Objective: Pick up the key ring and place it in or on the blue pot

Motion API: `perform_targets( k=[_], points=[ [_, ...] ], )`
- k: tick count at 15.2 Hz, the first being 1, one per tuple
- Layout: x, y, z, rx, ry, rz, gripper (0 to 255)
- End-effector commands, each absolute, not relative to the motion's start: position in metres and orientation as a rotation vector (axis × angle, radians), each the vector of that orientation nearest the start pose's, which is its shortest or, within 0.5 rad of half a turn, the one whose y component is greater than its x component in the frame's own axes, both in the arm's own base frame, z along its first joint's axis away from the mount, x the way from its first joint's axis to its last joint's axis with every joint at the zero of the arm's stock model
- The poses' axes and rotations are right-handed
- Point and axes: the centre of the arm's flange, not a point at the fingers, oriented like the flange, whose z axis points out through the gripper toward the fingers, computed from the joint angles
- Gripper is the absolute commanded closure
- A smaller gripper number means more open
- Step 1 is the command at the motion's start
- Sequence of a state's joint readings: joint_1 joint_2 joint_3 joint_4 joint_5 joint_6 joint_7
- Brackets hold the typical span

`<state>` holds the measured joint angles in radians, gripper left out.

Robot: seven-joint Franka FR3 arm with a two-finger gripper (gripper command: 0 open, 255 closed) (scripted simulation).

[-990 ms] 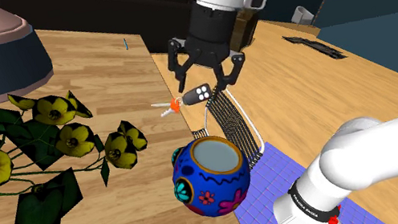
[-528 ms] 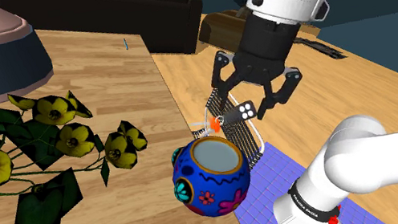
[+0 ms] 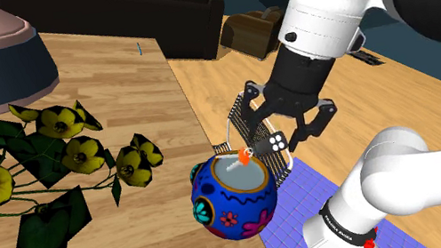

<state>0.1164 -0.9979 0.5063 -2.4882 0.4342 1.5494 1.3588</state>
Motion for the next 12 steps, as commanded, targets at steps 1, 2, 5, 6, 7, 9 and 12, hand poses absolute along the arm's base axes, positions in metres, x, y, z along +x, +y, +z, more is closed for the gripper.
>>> perform_targets(
  k=[1,2,5,6,7,9,12],
  points=[
    [0.186,0.236,0.529,-2.794,1.424,0.022,255],
    [0.186,0.236,0.523,-2.794,1.424,0.022,255],
    [0.186,0.236,0.507,-2.794,1.424,0.022,255],
    [0.186,0.236,0.502,-2.794,1.424,0.022,255],
    [0.186,0.236,0.497,-2.794,1.424,0.022,255],
    [0.186,0.236,0.492,-2.794,1.424,0.022,255],
    [0.186,0.236,0.492,-2.794,1.424,0.022,255]
  ],
)
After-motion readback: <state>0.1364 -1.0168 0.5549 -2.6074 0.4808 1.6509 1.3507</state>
